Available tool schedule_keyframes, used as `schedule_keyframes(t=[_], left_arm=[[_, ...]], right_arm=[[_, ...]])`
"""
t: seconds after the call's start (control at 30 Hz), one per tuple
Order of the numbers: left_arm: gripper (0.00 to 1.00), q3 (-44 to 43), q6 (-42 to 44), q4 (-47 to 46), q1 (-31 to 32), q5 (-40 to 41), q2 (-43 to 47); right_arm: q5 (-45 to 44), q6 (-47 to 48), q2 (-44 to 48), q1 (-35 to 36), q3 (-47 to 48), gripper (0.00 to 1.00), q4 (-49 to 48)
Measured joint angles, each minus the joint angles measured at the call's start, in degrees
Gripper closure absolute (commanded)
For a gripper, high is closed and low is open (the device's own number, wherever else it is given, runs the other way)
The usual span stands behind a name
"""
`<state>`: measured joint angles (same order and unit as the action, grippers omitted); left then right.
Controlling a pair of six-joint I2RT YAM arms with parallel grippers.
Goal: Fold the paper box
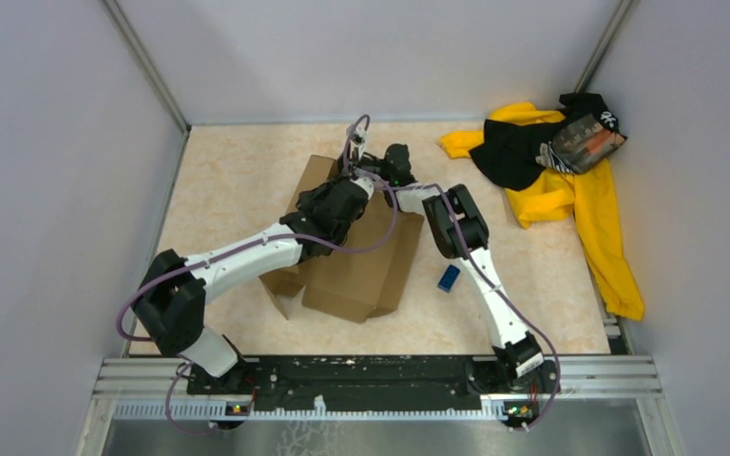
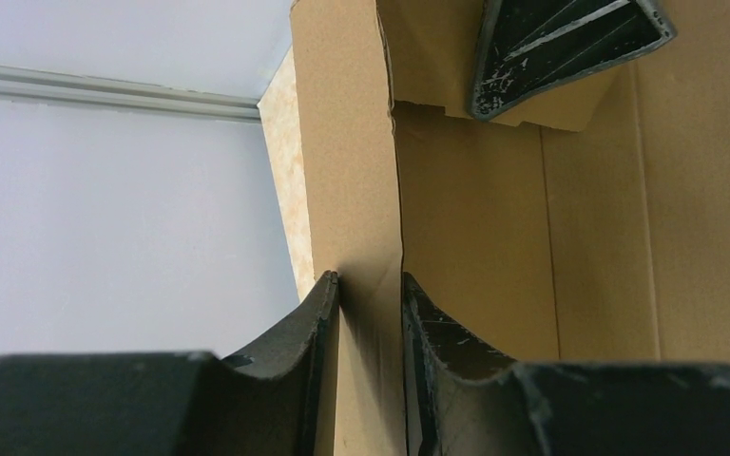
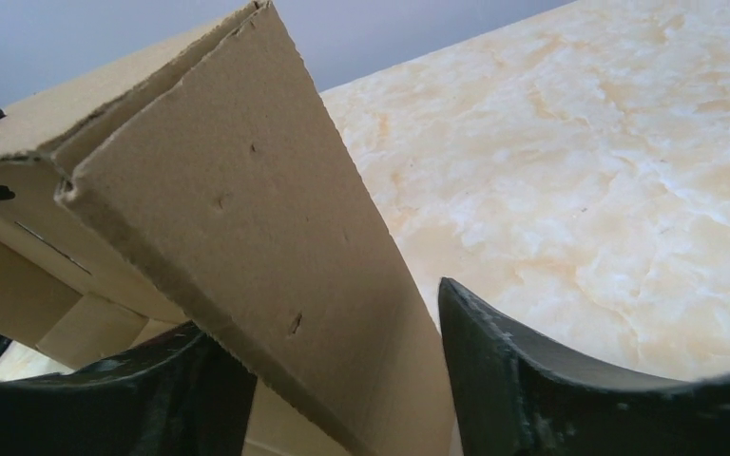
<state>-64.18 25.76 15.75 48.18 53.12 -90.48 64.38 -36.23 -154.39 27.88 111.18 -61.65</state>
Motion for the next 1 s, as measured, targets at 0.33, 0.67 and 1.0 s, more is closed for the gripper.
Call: schedule_keyframes(t=[0.33, 0.67, 1.0], left_arm=[[0.69, 0.2, 0.0, -1.0, 0.0, -0.1, 0.1], [0.62, 0.5, 0.0, -1.9, 0.0, -0.5, 0.1], [0.48, 0.7, -0.7, -1.6, 0.3, -1.7, 0.0]], right_arm=[[-4.0, 1.8, -0.3, 0.5, -1.0, 0.63, -1.9], [-13.0, 11.3, 3.1, 1.5, -9.6, 0.84, -0.8], [-19.9, 14.4, 7.9, 2.1, -17.6, 0.95, -1.3]])
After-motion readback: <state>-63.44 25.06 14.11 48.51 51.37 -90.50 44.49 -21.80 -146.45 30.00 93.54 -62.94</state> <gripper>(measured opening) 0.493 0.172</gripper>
